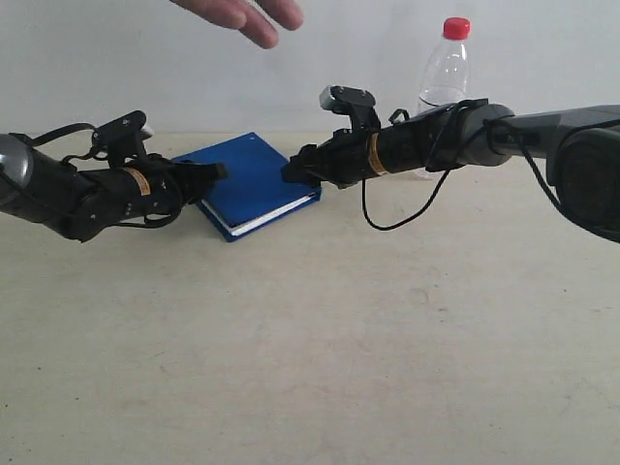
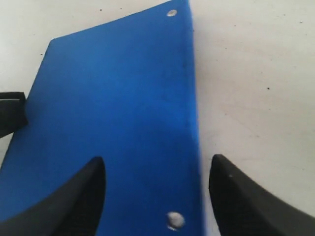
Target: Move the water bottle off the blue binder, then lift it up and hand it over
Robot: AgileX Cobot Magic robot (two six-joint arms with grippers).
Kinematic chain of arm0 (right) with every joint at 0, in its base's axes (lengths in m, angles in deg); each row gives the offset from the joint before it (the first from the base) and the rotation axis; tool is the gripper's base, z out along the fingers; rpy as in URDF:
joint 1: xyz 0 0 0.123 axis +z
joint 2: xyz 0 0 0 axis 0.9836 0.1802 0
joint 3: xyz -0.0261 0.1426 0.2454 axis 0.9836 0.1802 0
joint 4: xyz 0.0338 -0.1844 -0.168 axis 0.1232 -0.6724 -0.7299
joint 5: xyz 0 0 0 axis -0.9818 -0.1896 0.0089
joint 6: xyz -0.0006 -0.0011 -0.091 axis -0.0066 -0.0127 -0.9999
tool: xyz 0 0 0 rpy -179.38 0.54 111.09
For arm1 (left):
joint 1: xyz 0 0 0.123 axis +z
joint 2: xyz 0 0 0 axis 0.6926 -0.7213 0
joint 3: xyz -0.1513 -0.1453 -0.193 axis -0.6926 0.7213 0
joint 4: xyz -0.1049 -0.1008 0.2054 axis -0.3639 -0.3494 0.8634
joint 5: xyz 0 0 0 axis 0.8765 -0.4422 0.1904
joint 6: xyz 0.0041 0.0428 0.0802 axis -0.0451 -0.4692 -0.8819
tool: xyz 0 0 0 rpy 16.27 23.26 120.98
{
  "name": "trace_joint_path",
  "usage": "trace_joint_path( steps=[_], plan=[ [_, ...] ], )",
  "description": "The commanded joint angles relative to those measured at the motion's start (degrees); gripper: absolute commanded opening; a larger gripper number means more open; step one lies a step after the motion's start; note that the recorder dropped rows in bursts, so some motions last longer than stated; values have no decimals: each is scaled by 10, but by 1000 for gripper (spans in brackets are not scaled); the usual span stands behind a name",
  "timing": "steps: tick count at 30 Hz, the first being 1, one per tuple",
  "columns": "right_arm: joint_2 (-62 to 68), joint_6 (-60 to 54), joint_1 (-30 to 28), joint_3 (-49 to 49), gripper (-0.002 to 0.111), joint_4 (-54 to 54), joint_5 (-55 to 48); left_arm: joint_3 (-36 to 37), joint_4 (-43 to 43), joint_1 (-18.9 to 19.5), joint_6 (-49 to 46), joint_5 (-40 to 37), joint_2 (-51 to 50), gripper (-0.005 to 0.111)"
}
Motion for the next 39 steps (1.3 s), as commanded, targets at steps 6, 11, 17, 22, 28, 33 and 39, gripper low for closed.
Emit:
trace_joint_path(
  steps=[6, 11, 17, 22, 28, 33, 39],
  plan=[
    [0, -16, 0, -3, 54, 1, 27, -3, 178, -5, 12, 40, -1, 5],
    [-24, -85, 0, -3, 54, 1, 103, 0, 255, -5, 16, -32, -1, 5],
    [-55, -38, 0, -2, 54, 1, 202, 22, 445, -5, 24, -35, -1, 5],
    [-55, -11, 0, -2, 54, 1, 230, 43, 650, -5, 89, 92, -1, 5],
    [-54, 3, 0, -2, 54, 1, 263, 45, 665, -5, 111, 170, 5, 5],
    [-54, 27, -5, -2, 54, 1, 152, 45, 399, 4, 111, 96, 31, 5],
    [-42, 79, -6, -2, 54, 1, 18, 36, 196, 28, 30, 97, 49, 15]
  ],
)
